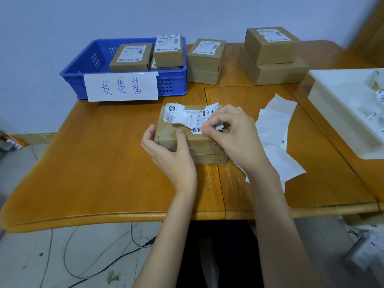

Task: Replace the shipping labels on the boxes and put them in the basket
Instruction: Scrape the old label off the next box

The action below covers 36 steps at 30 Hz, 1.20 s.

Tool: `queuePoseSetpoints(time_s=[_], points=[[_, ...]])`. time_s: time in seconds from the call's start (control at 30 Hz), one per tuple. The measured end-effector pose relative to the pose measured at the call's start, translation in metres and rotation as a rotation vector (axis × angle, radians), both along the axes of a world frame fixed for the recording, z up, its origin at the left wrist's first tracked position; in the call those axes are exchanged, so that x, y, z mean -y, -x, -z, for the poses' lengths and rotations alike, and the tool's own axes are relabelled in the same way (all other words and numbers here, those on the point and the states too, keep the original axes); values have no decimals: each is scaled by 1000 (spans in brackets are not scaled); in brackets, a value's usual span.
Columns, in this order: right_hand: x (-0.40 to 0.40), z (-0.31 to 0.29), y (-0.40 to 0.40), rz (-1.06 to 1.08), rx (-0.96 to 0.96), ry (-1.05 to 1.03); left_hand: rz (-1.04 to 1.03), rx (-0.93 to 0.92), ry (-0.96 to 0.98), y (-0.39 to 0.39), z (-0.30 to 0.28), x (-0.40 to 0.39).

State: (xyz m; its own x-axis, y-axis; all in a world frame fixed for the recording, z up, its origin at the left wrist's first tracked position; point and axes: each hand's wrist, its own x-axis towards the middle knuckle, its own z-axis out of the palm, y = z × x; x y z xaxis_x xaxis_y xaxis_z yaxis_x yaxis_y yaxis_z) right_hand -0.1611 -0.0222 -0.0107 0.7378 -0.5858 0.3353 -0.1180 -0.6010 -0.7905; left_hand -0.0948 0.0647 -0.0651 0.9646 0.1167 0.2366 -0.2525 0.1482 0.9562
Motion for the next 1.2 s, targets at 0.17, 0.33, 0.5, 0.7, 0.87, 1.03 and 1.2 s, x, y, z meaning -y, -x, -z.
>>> queuePoseSetpoints(time_s=[0.17, 0.33, 0.5, 0.7, 0.87, 1.03, 1.2], points=[[-7, 12, -9, 118, -13, 95, 26, -27, -30, 1, 5, -2], [-18, 23, -19, 275, 30, 146, 37, -47, -38, 0, 6, -2], [-19, 17, -9, 158, 216, -155, 42, -55, -20, 2, 6, -1], [-16, 22, -15, 258, 96, 155, 47, -47, -26, 1, 5, -2], [-22, 21, -24, 366, 76, 95, 59, -57, -43, 0, 5, -2], [-22, 18, -19, 282, 96, 1, 58, -49, -36, 2, 2, -2], [-27, 19, -20, 292, 84, 144, 59, -49, -37, 2, 5, -2]])
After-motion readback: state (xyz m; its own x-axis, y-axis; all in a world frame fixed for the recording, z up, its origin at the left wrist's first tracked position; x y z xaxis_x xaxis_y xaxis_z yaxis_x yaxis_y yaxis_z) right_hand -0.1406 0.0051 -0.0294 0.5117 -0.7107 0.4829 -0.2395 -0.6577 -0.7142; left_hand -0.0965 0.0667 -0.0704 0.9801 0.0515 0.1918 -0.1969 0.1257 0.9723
